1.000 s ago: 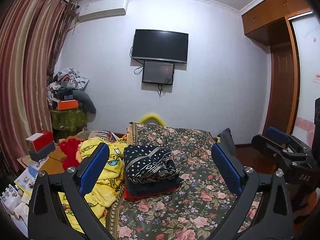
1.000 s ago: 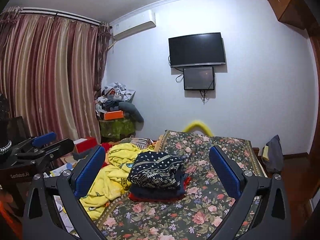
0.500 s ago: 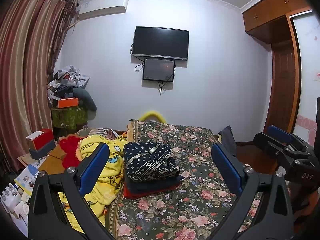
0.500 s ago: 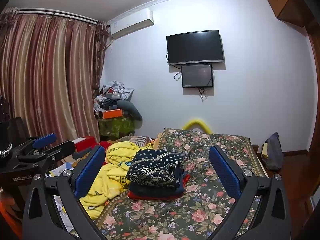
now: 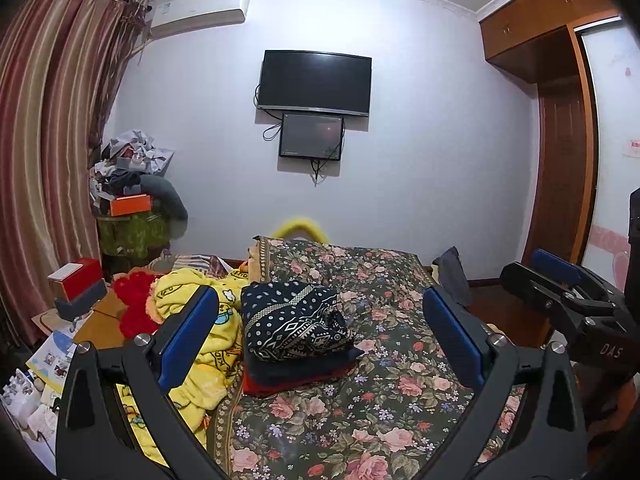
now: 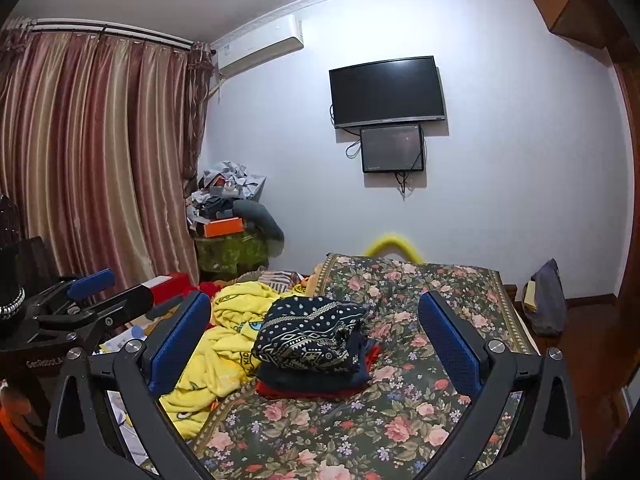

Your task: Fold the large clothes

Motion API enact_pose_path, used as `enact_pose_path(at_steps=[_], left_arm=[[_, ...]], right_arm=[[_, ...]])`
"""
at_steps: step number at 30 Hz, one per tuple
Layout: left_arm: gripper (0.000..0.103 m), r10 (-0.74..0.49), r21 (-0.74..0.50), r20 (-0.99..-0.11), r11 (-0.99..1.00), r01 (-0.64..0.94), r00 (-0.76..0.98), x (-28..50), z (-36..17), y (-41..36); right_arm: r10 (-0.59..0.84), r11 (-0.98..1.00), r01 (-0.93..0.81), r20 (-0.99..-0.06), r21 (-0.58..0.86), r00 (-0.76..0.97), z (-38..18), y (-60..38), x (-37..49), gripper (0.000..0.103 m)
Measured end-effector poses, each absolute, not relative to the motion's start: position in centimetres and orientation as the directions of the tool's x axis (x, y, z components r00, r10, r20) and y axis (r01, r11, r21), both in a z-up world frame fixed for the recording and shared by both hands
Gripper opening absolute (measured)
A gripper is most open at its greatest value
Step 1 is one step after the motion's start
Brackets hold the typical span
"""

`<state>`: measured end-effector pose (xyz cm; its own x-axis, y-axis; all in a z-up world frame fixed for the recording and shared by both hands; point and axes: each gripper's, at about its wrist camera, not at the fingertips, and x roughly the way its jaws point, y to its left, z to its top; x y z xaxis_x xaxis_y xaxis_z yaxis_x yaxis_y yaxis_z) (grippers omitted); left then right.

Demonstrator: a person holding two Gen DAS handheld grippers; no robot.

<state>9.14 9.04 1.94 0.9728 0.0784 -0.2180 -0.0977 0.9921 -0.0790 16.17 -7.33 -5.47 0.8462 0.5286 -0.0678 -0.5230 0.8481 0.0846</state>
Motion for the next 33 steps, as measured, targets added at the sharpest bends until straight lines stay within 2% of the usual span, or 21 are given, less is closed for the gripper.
enact_pose_path(at_steps=[33], left_arm=[[0.102,0.051,-0.084,-0.252,0.994,-0.075,0.966,10.02,1.25,9.78]], right_arm=[[0.52,0.853,-0.511,-0.084,0.104,0.85,-5.73,-7.27,16.54,0.103]])
